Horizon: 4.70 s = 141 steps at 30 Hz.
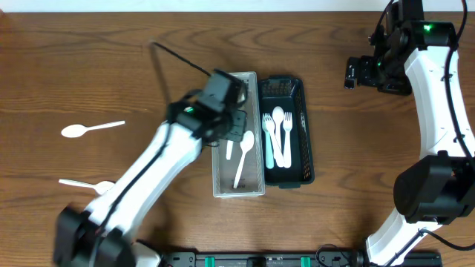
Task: Pack container
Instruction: 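Carry the second spoon and release it into the clear tray, then move left gripper to a third spoon and grasp its handle, then carry the third spoon and release it into the clear tray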
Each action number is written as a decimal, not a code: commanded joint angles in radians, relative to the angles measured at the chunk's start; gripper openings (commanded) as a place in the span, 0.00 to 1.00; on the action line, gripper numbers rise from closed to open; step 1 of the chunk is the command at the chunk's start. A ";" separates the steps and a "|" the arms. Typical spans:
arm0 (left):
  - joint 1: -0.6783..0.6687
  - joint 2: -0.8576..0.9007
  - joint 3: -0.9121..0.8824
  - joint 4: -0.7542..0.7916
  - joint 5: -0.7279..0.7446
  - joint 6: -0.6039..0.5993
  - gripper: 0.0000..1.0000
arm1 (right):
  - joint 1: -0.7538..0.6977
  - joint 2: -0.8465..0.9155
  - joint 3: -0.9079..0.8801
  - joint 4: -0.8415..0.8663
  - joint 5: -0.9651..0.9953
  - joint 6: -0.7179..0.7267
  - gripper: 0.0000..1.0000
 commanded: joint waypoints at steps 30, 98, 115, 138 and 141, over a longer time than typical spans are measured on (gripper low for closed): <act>1.007 -0.247 0.072 -0.430 -0.230 -0.682 0.98 | -0.006 0.006 -0.002 -0.013 0.003 -0.013 0.99; 1.221 0.279 -0.336 0.019 -0.041 -0.355 0.19 | -0.010 0.006 -0.002 -0.014 0.003 -0.014 0.99; 1.172 0.128 -0.240 0.000 0.125 -0.285 0.06 | -0.010 0.006 -0.002 -0.013 0.003 -0.014 0.99; 0.102 -0.230 -0.185 0.050 0.061 0.010 0.06 | -0.010 0.006 -0.002 -0.014 0.003 -0.014 0.99; 0.038 -0.154 -0.185 0.063 0.061 0.053 0.06 | -0.010 0.006 -0.002 -0.014 0.003 -0.014 0.99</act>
